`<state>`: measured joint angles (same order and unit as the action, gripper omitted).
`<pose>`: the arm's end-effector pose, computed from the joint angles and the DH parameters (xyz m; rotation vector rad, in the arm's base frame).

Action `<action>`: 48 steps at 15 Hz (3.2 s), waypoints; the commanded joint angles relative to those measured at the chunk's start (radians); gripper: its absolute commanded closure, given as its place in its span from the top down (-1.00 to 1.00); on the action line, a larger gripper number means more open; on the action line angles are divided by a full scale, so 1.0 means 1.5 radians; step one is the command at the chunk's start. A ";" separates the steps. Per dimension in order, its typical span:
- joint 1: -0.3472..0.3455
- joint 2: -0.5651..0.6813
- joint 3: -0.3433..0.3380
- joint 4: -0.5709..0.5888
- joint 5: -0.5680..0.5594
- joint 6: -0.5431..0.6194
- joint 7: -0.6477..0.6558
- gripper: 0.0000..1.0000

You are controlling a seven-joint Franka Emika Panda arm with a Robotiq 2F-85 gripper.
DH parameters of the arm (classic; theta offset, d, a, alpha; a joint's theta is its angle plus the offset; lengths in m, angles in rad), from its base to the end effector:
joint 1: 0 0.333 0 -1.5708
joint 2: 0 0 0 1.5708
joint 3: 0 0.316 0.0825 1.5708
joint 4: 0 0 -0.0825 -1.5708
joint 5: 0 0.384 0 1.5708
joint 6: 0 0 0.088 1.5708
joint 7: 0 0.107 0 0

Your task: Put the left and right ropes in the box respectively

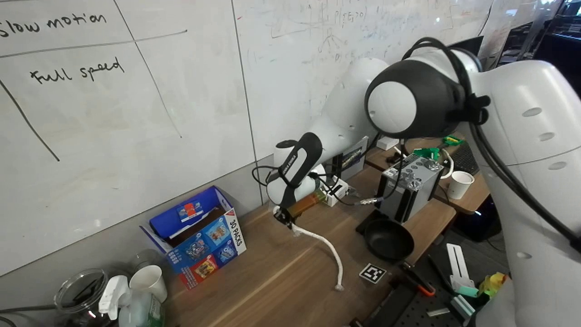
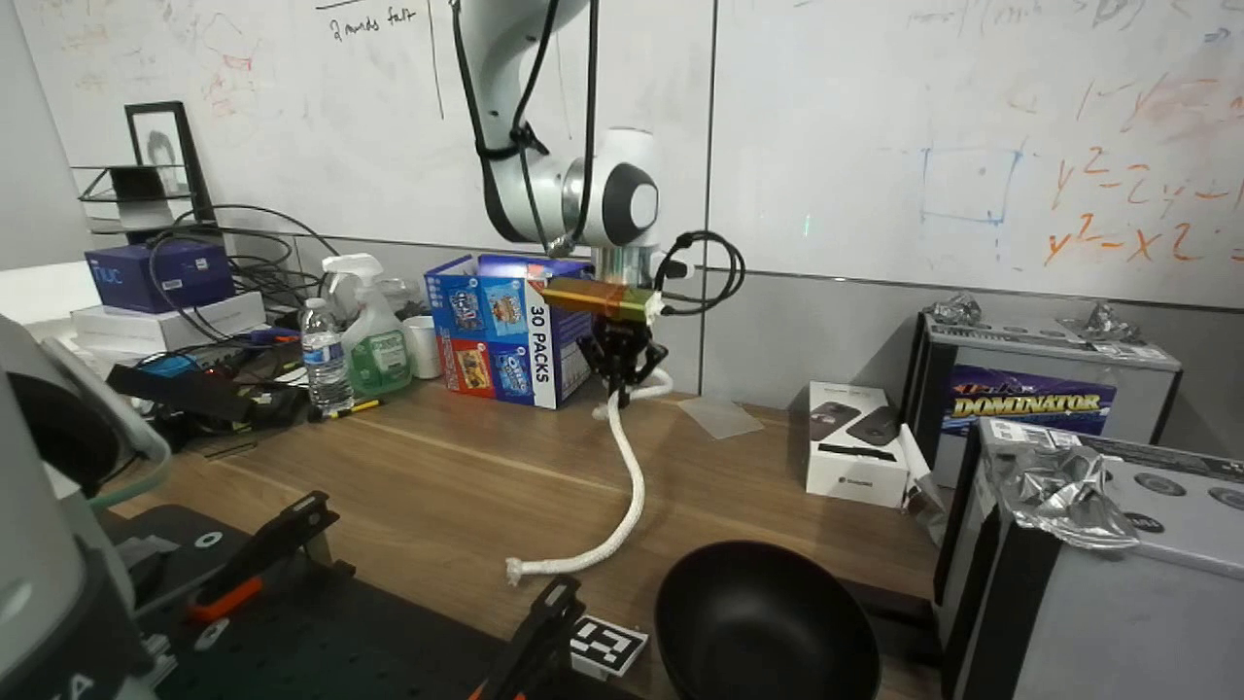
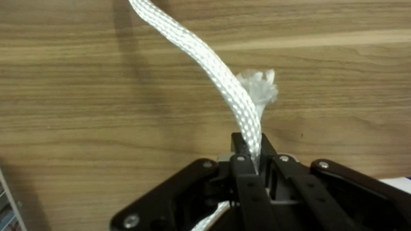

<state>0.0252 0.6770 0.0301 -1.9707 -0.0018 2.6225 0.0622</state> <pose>0.6014 0.0334 0.1196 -3.1247 0.0183 0.0405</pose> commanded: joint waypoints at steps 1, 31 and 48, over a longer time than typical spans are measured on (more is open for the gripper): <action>0.010 -0.127 0.010 -0.024 0.008 -0.085 -0.004 -0.83; 0.167 -0.241 0.061 0.219 -0.193 -0.013 0.297 -0.84; -0.022 -0.099 0.315 0.219 0.182 0.012 -0.294 -0.84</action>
<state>0.0952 0.5006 0.3836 -1.6638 0.1777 2.7111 -0.1910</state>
